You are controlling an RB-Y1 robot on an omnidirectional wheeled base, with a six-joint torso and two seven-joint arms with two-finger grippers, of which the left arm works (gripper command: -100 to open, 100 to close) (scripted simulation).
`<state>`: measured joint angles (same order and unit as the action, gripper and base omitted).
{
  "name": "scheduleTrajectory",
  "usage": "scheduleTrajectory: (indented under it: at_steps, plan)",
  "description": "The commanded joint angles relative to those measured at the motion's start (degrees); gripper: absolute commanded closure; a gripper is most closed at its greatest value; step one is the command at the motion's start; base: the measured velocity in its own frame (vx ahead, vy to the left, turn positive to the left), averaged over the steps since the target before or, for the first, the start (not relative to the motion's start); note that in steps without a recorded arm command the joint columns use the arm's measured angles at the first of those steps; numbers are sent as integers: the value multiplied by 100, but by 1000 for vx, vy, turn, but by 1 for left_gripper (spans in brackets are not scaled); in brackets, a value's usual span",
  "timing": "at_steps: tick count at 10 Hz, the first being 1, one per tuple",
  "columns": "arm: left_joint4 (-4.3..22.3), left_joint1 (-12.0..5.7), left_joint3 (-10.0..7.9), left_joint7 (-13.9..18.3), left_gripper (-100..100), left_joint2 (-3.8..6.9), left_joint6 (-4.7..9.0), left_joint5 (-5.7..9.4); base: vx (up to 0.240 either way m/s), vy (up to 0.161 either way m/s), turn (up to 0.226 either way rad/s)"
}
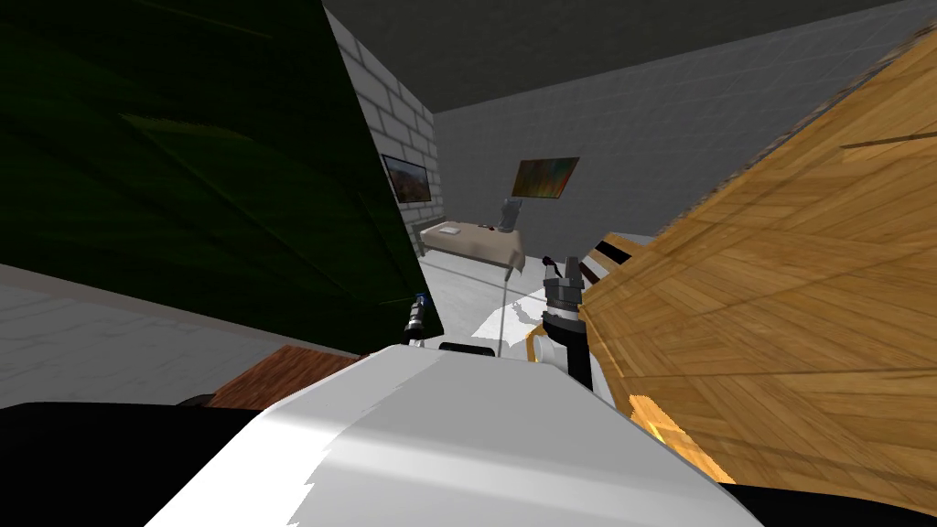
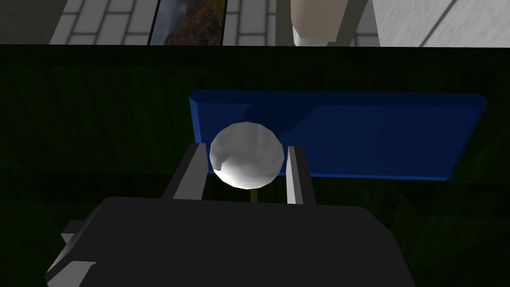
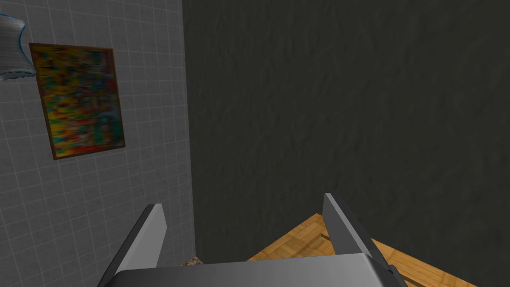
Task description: Push the door open
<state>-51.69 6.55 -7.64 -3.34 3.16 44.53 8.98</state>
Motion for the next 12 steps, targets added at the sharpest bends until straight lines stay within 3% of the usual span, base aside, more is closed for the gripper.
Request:
scheduleTrajectory:
  at_steps: [1,7,12]
  plan:
    - [2,-14,-94,-26,100,43,-23,53,111,-15,38]
    - [9,-66,-430,-119,100,96,-107,241,187,-22,55]
    - [15,-113,-731,-202,100,40,-182,410,187,-25,63]
